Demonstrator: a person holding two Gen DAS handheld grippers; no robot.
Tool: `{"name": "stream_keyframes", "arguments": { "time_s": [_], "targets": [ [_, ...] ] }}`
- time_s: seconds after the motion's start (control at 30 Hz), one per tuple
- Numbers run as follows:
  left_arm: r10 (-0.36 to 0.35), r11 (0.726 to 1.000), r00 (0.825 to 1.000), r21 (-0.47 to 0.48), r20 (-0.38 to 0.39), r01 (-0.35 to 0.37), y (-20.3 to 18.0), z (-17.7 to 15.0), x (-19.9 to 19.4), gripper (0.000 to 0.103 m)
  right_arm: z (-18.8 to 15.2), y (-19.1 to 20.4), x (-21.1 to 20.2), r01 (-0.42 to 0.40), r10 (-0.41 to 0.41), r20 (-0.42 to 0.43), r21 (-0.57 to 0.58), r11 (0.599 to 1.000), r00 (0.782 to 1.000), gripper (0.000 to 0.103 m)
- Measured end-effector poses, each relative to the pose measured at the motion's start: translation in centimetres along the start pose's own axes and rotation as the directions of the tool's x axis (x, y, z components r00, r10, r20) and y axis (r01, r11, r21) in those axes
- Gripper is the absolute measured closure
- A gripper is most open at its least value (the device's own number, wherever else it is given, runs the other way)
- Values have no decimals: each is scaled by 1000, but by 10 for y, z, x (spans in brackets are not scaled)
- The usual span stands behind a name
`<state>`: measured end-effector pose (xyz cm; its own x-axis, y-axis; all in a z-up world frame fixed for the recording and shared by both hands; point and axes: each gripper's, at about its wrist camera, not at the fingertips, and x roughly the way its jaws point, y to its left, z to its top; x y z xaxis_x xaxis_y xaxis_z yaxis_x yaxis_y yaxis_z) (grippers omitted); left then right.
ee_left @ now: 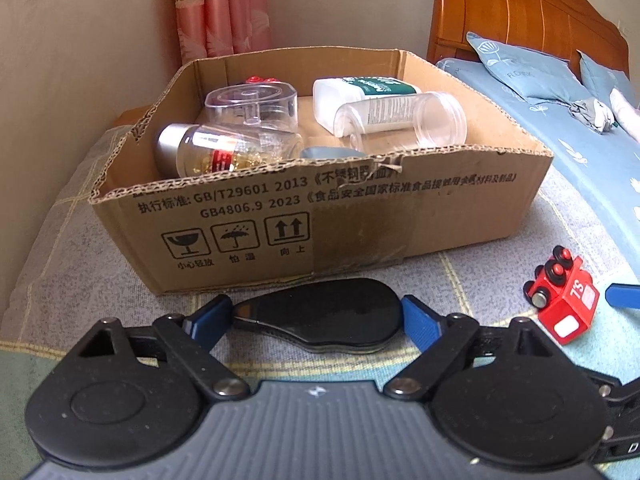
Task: Organize rigid objects
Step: 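Grasp black oval case with left tool while right tool approaches red train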
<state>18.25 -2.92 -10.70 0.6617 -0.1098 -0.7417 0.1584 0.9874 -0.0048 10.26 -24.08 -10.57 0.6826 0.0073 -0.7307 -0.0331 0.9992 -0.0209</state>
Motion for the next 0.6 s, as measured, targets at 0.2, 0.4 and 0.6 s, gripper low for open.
{"name": "stream_keyframes", "arguments": {
  "time_s": [0.2,0.4,0.6],
  "targets": [
    [-18,1000,999,15,-32,18,20,-19,-20,13,4,-1,2,-8,8,-17,-9,1000,1000,0],
    [-18,1000,999,13,-35,19,33,-30,-31,13,16,-1,13,-62,60,-33,-65,996,998,0],
    [-26,999,999,20,-23,26,35,-30,-31,13,32,6,25,-115,109,-52,-121,986,993,0]
  ]
}}
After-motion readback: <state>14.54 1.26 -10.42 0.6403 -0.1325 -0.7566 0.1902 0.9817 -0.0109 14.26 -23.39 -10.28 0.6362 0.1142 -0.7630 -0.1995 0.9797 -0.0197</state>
